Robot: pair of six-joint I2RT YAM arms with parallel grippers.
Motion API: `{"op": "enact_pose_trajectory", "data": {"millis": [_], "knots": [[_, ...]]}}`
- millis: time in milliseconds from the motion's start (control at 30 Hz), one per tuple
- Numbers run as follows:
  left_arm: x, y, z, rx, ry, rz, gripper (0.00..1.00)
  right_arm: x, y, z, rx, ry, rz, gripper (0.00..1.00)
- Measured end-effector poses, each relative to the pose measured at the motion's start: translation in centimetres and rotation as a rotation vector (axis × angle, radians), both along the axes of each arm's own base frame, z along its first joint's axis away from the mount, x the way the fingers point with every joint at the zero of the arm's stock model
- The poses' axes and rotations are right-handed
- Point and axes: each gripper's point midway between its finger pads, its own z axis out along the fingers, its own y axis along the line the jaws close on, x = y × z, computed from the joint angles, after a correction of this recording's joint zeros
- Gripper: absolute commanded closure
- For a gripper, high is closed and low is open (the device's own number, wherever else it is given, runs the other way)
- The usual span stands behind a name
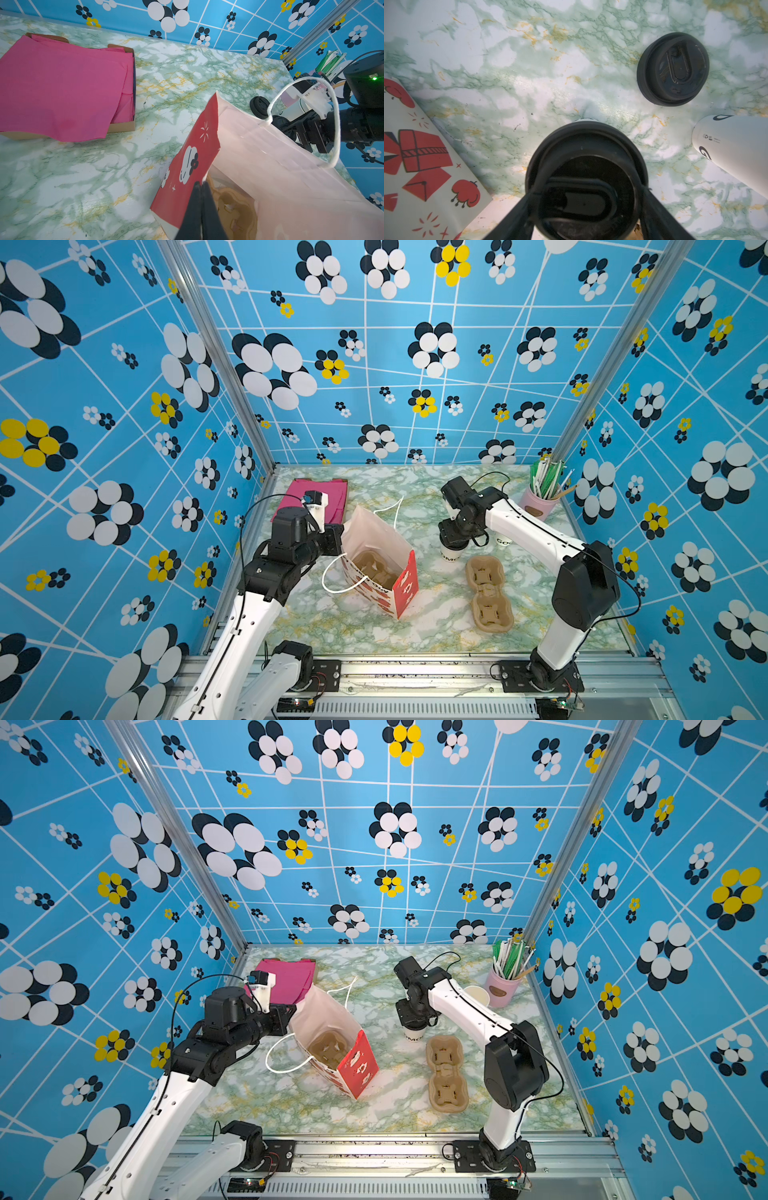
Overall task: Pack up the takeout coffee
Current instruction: 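Lift the lidded cup and carry it over the open bag with the right gripper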
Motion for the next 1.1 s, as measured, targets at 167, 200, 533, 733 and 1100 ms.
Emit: {"op": "enact_pose_trajectory", "data": {"millis": [167, 200, 533, 733, 1100], "knots": [[0.0, 0.0, 0.0, 0.0, 0.0, 0.0, 1.0, 0.0, 0.0, 0.0, -0.002, 0.001, 0.005, 0.32], [0.0, 0.0, 0.0, 0.0, 0.0, 0.0, 1.0, 0.0, 0.0, 0.0, -0.001, 0.001, 0.005, 0.32], [0.0, 0.0, -0.1, -0.003, 0.001, 0.001, 1.0, -0.4, -0.2, 1.1, 0.009, -0.011, 0.01, 0.36], [0.0, 0.0, -0.1, -0.005, 0.0, 0.002, 1.0, -0.6, 0.1, 6.1, 0.084, -0.103, 0.021, 0.41], [-0.1, -0.1, -0.1, -0.013, 0.003, -0.001, 1.0, -2.5, 1.6, 17.8, 0.291, -0.299, 0.116, 0.41]]}}
